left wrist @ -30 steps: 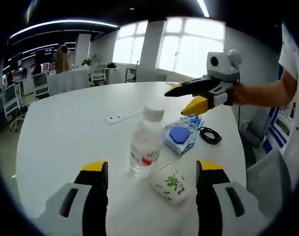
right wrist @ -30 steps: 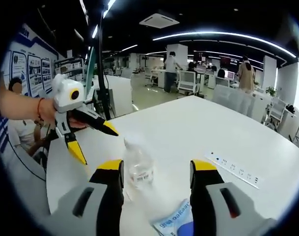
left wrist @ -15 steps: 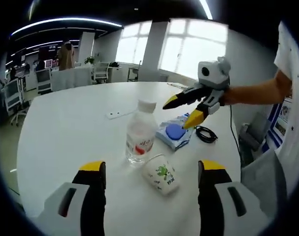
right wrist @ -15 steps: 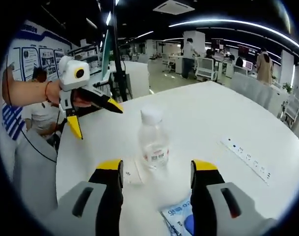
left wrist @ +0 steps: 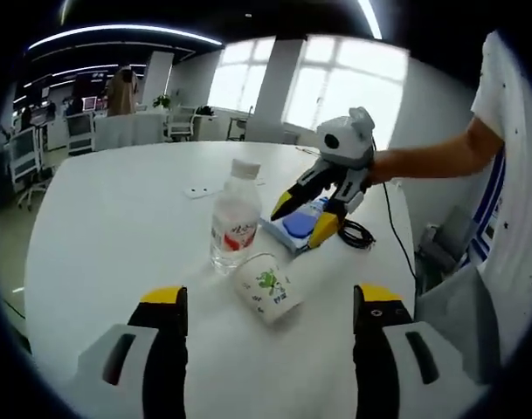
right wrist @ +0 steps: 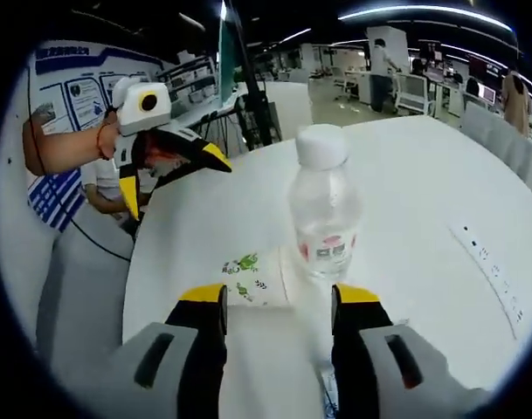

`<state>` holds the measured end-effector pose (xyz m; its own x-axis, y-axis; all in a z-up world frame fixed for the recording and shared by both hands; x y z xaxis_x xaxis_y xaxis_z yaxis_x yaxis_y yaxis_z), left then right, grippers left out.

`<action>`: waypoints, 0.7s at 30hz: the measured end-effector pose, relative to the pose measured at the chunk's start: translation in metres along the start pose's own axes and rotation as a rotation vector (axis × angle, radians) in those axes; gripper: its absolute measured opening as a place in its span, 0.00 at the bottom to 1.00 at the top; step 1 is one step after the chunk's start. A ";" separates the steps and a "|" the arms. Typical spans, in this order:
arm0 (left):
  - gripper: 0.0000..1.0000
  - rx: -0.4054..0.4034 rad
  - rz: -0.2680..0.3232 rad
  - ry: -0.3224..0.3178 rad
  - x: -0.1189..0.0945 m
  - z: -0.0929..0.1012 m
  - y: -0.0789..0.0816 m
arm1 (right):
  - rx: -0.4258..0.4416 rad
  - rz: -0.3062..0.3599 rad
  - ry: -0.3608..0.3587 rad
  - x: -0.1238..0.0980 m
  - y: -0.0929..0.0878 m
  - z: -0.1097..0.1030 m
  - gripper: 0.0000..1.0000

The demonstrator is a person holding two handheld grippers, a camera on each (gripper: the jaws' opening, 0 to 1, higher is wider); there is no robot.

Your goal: Arrange the tabletop items into an orderly group along one side of the table until the central work area is clear of visible clutter.

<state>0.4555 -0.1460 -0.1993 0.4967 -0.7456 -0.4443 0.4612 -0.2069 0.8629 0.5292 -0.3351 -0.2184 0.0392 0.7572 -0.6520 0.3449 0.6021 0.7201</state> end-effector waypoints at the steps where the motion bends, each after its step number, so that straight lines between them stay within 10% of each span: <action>1: 0.79 -0.006 0.001 0.001 -0.001 0.001 -0.002 | 0.000 -0.004 0.011 0.002 0.000 0.000 0.43; 21: 0.78 -0.054 -0.010 0.011 0.003 0.002 -0.017 | 0.093 -0.018 0.230 0.031 -0.004 0.013 0.31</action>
<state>0.4476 -0.1457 -0.2150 0.4999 -0.7364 -0.4558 0.5048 -0.1798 0.8443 0.5415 -0.3173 -0.2445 -0.1786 0.7907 -0.5856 0.4290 0.5982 0.6769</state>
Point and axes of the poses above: the point that each gripper's makers call its tool centre point, and the gripper's own axes: x roughly forward along the fingers, z roughly to its right, y roughly out of its top, the point moved 6 cm from there along -x, roughly backward along the fingers, and after that the axes turned 2 degrees about x, right-handed, at the moved point
